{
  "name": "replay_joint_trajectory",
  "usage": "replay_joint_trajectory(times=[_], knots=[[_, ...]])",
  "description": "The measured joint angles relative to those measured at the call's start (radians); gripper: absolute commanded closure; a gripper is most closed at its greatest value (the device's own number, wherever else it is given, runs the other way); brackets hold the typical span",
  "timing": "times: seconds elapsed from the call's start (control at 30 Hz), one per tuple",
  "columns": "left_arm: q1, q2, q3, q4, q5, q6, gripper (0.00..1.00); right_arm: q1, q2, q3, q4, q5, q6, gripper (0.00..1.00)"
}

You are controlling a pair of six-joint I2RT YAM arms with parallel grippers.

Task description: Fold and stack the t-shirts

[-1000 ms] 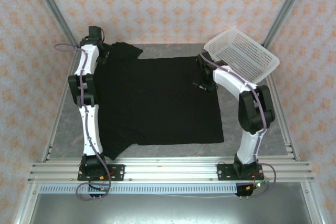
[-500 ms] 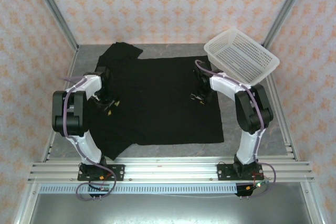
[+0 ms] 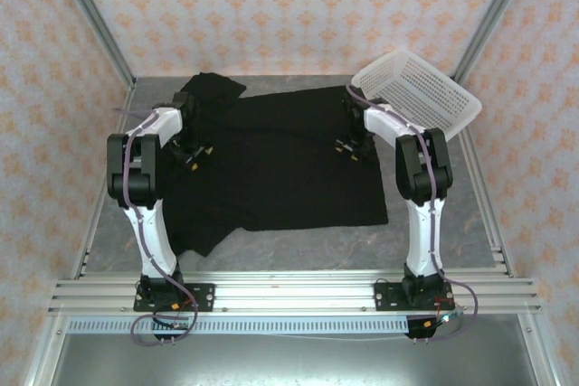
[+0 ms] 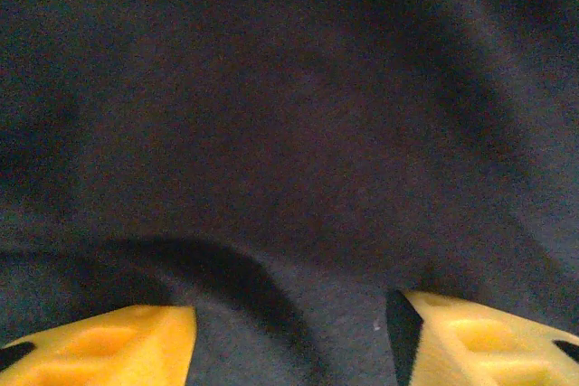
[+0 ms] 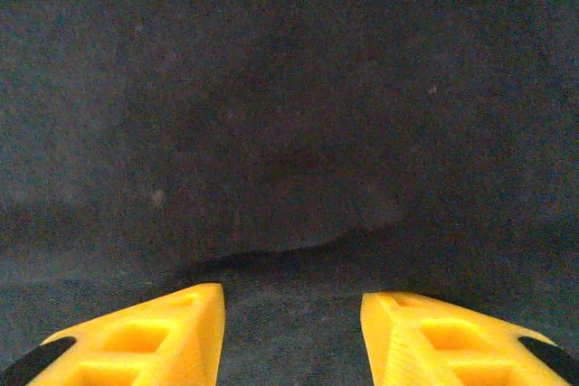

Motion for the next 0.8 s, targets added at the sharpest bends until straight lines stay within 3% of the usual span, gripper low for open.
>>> replay_joint_trajectory(times=[0.17, 0.27, 0.4, 0.53, 0.63, 0.8], knots=[[0.005, 0.012, 0.075, 0.015, -0.002, 0.069, 0.29, -0.003, 0.029, 0.059, -0.006, -0.016, -0.041, 0.45], [0.006, -0.084, 0.031, -0.006, -0.051, 0.091, 0.28, -0.002, 0.005, 0.034, 0.006, -0.020, -0.063, 0.42], [0.025, -0.413, -0.180, -0.105, -0.137, 0.074, 0.28, 0.006, -0.142, -0.093, 0.019, -0.019, -0.075, 0.39], [0.134, -0.743, -0.497, -0.170, -0.126, 0.018, 0.26, 0.031, -0.391, -0.272, 0.059, -0.031, -0.068, 0.35], [0.198, -0.800, -0.665, -0.215, -0.075, -0.032, 0.25, 0.063, -0.565, -0.421, 0.102, -0.059, -0.050, 0.33], [0.197, -0.794, -0.774, -0.217, 0.018, -0.136, 0.23, 0.087, -0.697, -0.644, 0.148, -0.116, -0.018, 0.32]])
